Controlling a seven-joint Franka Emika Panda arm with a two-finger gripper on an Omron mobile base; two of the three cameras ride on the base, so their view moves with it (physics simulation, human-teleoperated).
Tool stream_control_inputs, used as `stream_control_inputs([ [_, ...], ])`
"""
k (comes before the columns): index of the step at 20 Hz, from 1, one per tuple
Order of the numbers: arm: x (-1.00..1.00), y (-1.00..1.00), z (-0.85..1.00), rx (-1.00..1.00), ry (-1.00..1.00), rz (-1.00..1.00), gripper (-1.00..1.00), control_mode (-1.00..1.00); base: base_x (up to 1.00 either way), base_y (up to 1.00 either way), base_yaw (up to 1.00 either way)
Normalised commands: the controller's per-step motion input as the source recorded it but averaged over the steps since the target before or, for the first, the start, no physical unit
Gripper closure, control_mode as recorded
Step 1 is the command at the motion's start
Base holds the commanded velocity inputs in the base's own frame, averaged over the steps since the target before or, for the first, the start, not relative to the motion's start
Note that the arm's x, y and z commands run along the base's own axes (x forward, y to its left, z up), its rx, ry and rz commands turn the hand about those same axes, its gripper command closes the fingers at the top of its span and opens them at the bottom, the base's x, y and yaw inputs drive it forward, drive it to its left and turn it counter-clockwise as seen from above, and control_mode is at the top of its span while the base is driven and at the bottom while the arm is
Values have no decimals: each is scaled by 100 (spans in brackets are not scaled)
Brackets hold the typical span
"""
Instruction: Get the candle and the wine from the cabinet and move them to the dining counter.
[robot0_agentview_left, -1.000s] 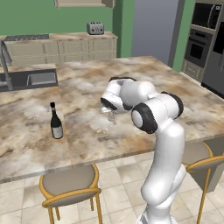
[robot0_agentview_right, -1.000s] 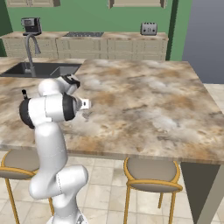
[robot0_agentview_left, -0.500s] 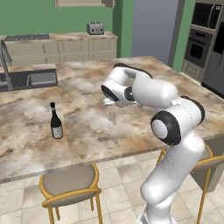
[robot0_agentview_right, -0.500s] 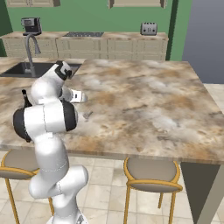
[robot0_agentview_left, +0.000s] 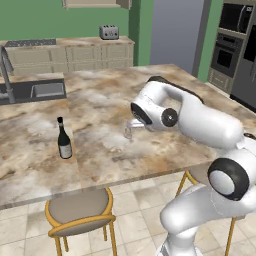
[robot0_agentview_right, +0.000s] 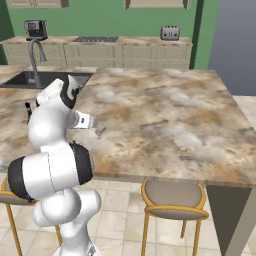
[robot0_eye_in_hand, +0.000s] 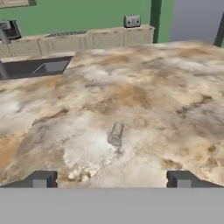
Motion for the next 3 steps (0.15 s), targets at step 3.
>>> stream_control_inputs([
  [3,-100,-46,35,12,0,0,-100,-100,0,0,0],
])
